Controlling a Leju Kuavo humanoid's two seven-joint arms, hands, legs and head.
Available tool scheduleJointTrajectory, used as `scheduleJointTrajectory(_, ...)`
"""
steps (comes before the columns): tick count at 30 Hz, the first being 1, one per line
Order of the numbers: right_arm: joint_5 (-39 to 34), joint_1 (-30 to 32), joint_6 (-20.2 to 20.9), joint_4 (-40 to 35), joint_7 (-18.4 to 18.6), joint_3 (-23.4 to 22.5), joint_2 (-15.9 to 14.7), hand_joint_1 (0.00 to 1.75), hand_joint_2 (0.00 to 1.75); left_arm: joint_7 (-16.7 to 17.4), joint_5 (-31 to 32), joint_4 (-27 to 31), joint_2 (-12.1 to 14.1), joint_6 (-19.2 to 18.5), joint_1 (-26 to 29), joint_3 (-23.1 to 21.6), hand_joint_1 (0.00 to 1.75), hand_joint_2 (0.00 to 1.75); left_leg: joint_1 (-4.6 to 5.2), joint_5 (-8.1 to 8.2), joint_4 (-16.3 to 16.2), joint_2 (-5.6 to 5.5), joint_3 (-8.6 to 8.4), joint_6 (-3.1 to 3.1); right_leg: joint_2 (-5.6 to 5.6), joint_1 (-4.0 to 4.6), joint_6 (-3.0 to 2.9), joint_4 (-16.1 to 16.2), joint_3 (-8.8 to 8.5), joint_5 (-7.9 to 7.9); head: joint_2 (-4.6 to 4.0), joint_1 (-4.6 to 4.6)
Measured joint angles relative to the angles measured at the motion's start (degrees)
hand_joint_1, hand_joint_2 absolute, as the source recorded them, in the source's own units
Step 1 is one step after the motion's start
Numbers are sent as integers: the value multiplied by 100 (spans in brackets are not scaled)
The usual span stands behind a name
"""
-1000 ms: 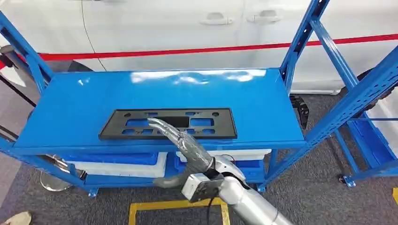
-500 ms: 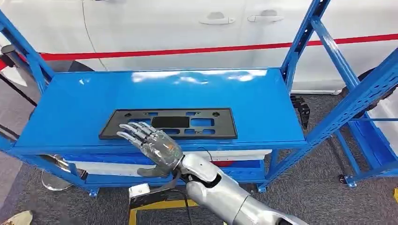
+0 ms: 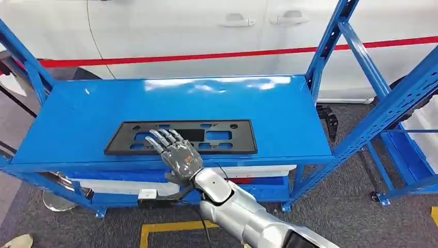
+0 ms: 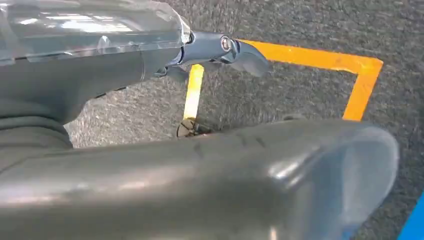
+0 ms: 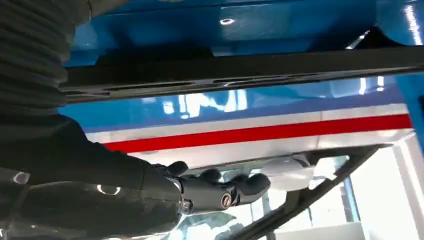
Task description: Take the parts from the cabinet and place them on the table.
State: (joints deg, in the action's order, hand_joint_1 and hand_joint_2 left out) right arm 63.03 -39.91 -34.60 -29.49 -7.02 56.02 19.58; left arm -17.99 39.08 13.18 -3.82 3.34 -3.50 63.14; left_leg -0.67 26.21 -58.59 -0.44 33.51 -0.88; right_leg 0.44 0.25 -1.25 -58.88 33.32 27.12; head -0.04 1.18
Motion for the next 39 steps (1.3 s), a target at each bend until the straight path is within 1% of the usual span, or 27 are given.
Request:
scheduleJointTrajectory(2, 46, -34, -17, 75, 103, 24, 13, 0, 175, 0, 13, 0, 15, -13, 12, 0, 0, 0, -5, -17, 12, 1, -1, 53, 1, 2, 48, 29, -17, -9, 0, 4)
scheduleJointTrajectory(4, 130, -100, -31, 123, 267, 53, 15, 0, 175, 0, 42, 0, 20, -42, 2, 0, 0, 0, -54, -51, 82, 13, -34, 116, -10, -3, 120, -158, 47, 156, 0, -2)
scheduleJointTrajectory(5, 173, -155, -35, 175, 380, 59, 15, 0, 175, -2, 59, 0, 26, -50, -9, 0, 0, 0, -53, -56, 84, 20, -32, 166, -14, -12, 137, -542, 229, 389, 0, -4)
scheduleJointTrajectory(6, 223, -185, -44, 240, 476, 59, 15, 0, 175, -2, 76, 0, 31, -54, -10, 0, 0, 0, -50, -56, 83, 20, -28, 170, -14, -27, 153, -1065, 479, 631, 0, -7)
scheduleJointTrajectory(7, 263, -191, -57, 312, 544, 59, 13, 0, 175, 0, 87, 0, 33, -55, -10, 0, 0, 0, -48, -53, 82, 21, -27, 175, -14, -37, 166, -1525, 709, 794, 0, -6)
scheduleJointTrajectory(8, 289, -190, -68, 372, 589, 59, 13, 0, 175, 0, 102, 0, 39, -55, -7, 0, 0, 0, -47, -51, 79, 20, -28, 178, -15, -46, 170, -1790, 857, 831, 0, -7)
scheduleJointTrajectory(9, 304, -193, -72, 437, 610, 59, 11, 0, 175, 0, 109, 0, 42, -55, -6, 0, 0, 0, -46, -48, 76, 18, -35, 180, -15, -51, 168, -1781, 879, 733, 0, -7)
scheduleJointTrajectory(10, 328, -204, -79, 477, 637, 59, 9, 0, 175, 2, 109, 0, 46, -55, -6, 0, 0, 0, -45, -43, 72, 13, -43, 175, -15, -50, 152, -1480, 761, 490, 0, -7)
scheduleJointTrajectory(11, 376, -224, -85, 509, 699, 59, 11, 0, 175, 4, 111, 0, 46, -55, -5, 0, 0, 0, -42, -36, 70, 9, -54, 169, -15, -47, 128, -1079, 581, 249, 0, -7)
scheduleJointTrajectory(12, 440, -262, -90, 536, 772, 59, 11, 0, 175, 7, 125, 0, 44, -55, -9, 0, 0, 0, -36, -24, 67, 6, -75, 157, -15, -41, 83, -460, 289, -58, 0, -4)
scheduleJointTrajectory(13, 508, -296, -94, 571, 851, 59, 11, 0, 175, 9, 131, -2, 39, -59, -8, 0, 0, 0, -39, -15, 72, 6, -77, 143, -15, -21, 36, -63, 115, -122, 0, -9)
scheduleJointTrajectory(16, 700, -345, -129, 669, 1071, 59, 11, 0, 175, 20, 177, -2, 42, -59, -12, 0, 0, 0, -5, -11, 63, 4, -43, 57, 0, 17, 33, 26, 95, -95, 0, -9)
scheduleJointTrajectory(18, 885, -368, -133, 737, 1228, 59, 4, 0, 175, 20, 199, -2, 50, -59, -13, 0, 0, 0, -8, -11, 101, 8, -71, -22, 8, -30, -32, 99, 66, -134, 0, -9)
scheduleJointTrajectory(19, 980, -394, -127, 759, 1308, 59, 5, 0, 175, 18, 225, -2, 59, -59, -16, 0, 0, 0, -20, 84, 0, 17, -37, -43, -5, -53, -60, 138, 35, -154, 0, -4)
scheduleJointTrajectory(20, 1093, -442, -118, 791, 1394, 59, 4, 0, 175, 17, 240, -2, 57, -63, -19, 0, 0, 0, -18, 282, -288, 16, 81, -56, -9, -60, -86, 141, 38, -155, 0, -2)
scheduleJointTrajectory(22, 1203, -497, -94, 864, 1485, 57, 0, 0, 175, 15, 264, -2, 65, -79, -20, -2, 0, 0, -43, 727, -1230, 17, 512, -100, -15, -43, -95, 137, 40, -150, 0, -2)
scheduleJointTrajectory(23, 1209, -493, -90, 892, 1491, 57, -4, 0, 175, 15, 282, -2, 74, -79, -15, -2, 0, 0, -44, 844, -1602, 17, 690, -115, -18, -38, -100, 133, 42, -146, 0, -2)
scheduleJointTrajectory(24, 1216, -491, -83, 923, 1489, 55, -11, 0, 175, 18, 289, -2, 77, -81, -12, -2, 0, 0, -46, 825, -1739, 18, 766, -125, -17, -39, -99, 128, 41, -145, 0, -2)
scheduleJointTrajectory(26, 1218, -498, -79, 966, 1487, 55, -13, 0, 175, 15, 291, -2, 89, -81, -16, 0, 0, 0, -55, 424, -1200, 21, 526, -127, -4, -45, -93, 115, 29, -132, 0, -2)
scheduleJointTrajectory(28, 1220, -520, -76, 984, 1487, 53, -13, 0, 175, 15, 293, -2, 107, -83, -29, -2, 0, 0, -74, -84, -78, 30, -15, -112, 8, -58, -47, 71, -12, -83, 0, -2)
scheduleJointTrajectory(29, 1227, -536, -74, 997, 1493, 50, -17, 0, 175, 15, 295, -4, 105, -87, -42, -2, 0, 0, -37, 58, 15, 22, -88, -98, 9, -25, -12, 66, 6, -73, 0, -4)
scheduleJointTrajectory(30, 1235, -552, -63, 1010, 1506, 50, -17, 0, 175, 13, 295, -4, 105, -90, -54, -2, 0, 0, -24, 11, 51, 2, -83, -38, 22, -18, 8, 30, 39, -77, 0, 0)
scheduleJointTrajectory(33, 1253, -560, -22, 1045, 1539, 28, -20, 0, 175, 18, 302, -4, 111, -96, -50, -2, 0, 0, -20, -11, 43, 3, -47, 43, 19, -18, 68, 47, 45, -99, 0, -9)
scheduleJointTrajectory(35, 1295, -591, -24, 1058, 1594, -24, -24, 0, 175, 17, 317, -4, 111, -96, -60, -2, 0, 0, -52, -46, 91, 14, -67, 119, 9, -33, 120, -77, 94, 32, 0, -9)
scheduleJointTrajectory(36, 1362, -626, -20, 1069, 1622, -66, -26, 0, 175, 17, 334, -4, 114, -96, -72, -2, 0, 0, -51, -48, 91, 21, -55, 164, -6, -41, 138, -519, 295, 309, 0, -13)
scheduleJointTrajectory(38, 1562, -639, 86, 1091, 1769, -105, -41, 0, 175, 0, 352, -2, 120, -96, -73, -2, 0, 0, -42, -49, 88, 27, -44, 182, -12, -55, 167, -1479, 753, 721, 0, -11)
scheduleJointTrajectory(39, 1715, -639, 210, 1122, 1887, -107, -52, 0, 175, -9, 361, -4, 122, -96, -73, -2, 0, 0, -39, -49, 85, 26, -42, 182, -13, -55, 168, -1786, 912, 778, 0, -13)
